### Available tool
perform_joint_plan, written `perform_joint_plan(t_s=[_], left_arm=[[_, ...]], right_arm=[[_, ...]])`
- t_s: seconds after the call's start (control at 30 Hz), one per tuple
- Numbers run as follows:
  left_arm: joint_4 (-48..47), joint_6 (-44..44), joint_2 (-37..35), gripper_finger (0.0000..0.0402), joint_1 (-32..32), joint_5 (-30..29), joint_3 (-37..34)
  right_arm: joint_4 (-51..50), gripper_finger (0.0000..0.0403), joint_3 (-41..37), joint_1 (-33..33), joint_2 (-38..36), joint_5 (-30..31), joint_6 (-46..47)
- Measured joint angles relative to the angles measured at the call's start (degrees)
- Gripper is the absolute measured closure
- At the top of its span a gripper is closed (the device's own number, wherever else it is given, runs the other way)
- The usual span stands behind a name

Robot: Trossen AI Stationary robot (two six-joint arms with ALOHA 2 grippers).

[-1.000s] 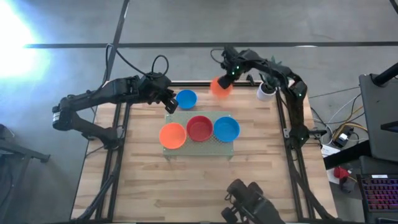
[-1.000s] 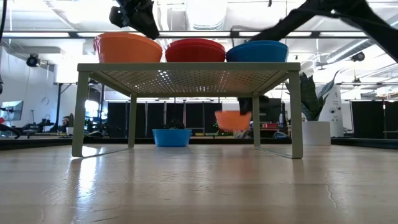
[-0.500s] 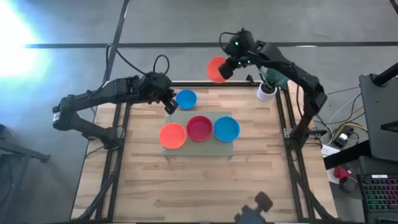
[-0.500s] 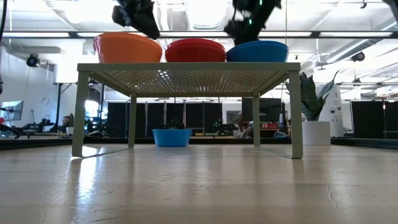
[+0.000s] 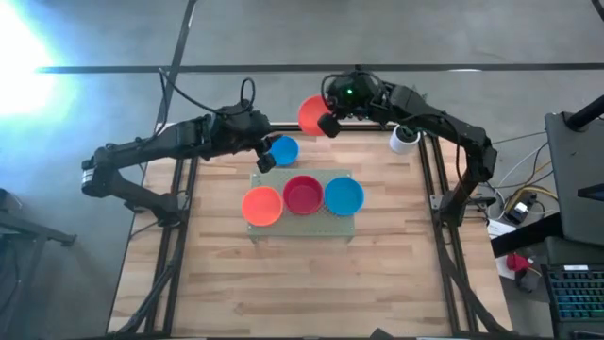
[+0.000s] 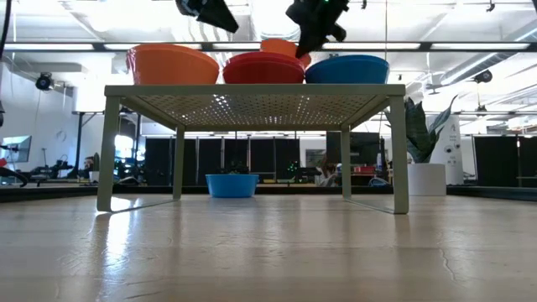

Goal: Pick & Place Mini bowls
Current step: Stack the orange bowl on top of the other orange bowls on the shelf

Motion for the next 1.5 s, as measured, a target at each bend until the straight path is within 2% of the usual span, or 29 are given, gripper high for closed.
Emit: perform_joint_plan(t_s=[0.47,0.73,1.03,1.5], left_arm=[[13.22,4.71,3.64,0.0323,-0.22,-5.87,-0.07],[15.30,4.82,5.53,0.0323,-0.22,-16.32,-0.07],[16.24,0.98,6.31,0.0323,-0.22,-16.60,-0.07],[17.03,0.03,9.17,0.0323,0.01,-16.82,-0.07]], right_arm=[[3.96,0.0395,-0.09,2.31,1.22,1.11,-0.24],[4.20,0.0394,-0.09,2.54,1.66,1.11,-0.26],[4.26,0.0394,-0.09,2.54,1.64,1.11,-0.26],[4.63,0.0394,-0.09,2.63,1.64,1.16,-1.10]])
